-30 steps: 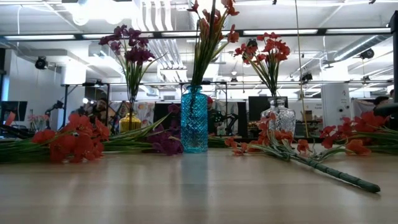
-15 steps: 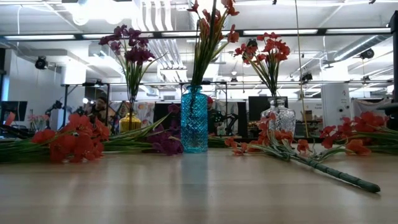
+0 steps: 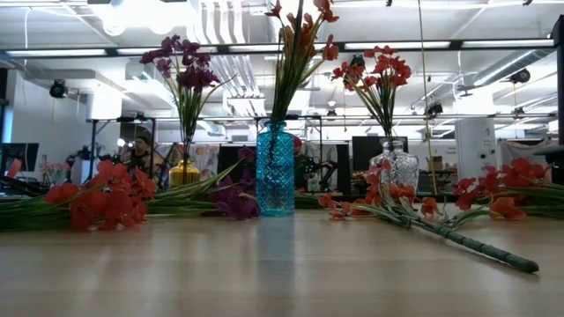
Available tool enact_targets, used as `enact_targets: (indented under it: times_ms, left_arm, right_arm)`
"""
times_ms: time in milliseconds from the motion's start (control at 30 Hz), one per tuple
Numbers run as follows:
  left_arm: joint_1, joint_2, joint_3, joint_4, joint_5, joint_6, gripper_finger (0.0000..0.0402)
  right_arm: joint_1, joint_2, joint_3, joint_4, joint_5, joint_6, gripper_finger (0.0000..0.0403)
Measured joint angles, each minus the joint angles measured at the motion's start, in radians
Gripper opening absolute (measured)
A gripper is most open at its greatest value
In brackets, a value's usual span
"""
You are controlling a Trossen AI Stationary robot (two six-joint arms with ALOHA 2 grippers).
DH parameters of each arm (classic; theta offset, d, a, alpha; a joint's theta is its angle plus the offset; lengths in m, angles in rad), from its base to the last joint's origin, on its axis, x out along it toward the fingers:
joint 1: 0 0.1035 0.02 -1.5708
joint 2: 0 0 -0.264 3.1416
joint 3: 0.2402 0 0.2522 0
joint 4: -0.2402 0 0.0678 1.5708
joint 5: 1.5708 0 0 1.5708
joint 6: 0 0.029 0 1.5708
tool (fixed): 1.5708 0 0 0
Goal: Sort flowers into vase by color
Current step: Put the left orange flowers into the blue vase
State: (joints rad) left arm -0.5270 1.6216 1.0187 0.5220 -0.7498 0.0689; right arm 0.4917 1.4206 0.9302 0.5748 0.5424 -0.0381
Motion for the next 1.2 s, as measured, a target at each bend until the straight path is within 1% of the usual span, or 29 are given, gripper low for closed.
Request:
enact_targets:
  times_ms: [133, 233, 300, 500, 633, 867, 1000, 1200]
  left_arm:
    - [-0.008, -0.056, 0.000, -0.157, -0.001, -0.055, 0.0169]
    - [-0.014, -0.098, 0.000, -0.283, -0.001, -0.103, 0.0190]
    - [-0.017, -0.129, 0.000, -0.357, -0.002, -0.133, 0.0196]
    - [-0.029, -0.227, 0.000, -0.613, -0.059, -0.232, 0.0199]
    - [-0.036, -0.290, 0.000, -0.769, -0.104, -0.332, 0.0199]
    - [-0.042, -0.363, 0.000, -0.991, -0.106, -0.460, 0.0199]
    - [-0.042, -0.385, 0.000, -1.051, -0.106, -0.487, 0.0199]
    - [-0.042, -0.401, 0.000, -1.064, -0.107, -0.497, 0.0199]
  right_arm:
    - [-0.013, -0.010, 0.000, -0.002, 0.007, -0.004, 0.0032]
    - [-0.033, -0.012, 0.000, -0.002, 0.008, -0.011, 0.0032]
    - [-0.051, -0.016, 0.000, -0.005, 0.008, -0.012, 0.0032]
    - [-0.128, -0.020, 0.000, -0.005, 0.009, -0.007, 0.0032]
    - [-0.182, -0.020, 0.000, -0.001, 0.008, 0.001, 0.0032]
    - [-0.258, -0.019, 0.022, 0.006, 0.008, -0.010, 0.0032]
    - [-0.287, -0.019, 0.028, 0.005, 0.008, -0.015, 0.0032]
    - [-0.309, -0.019, 0.028, 0.006, 0.007, -0.018, 0.0032]
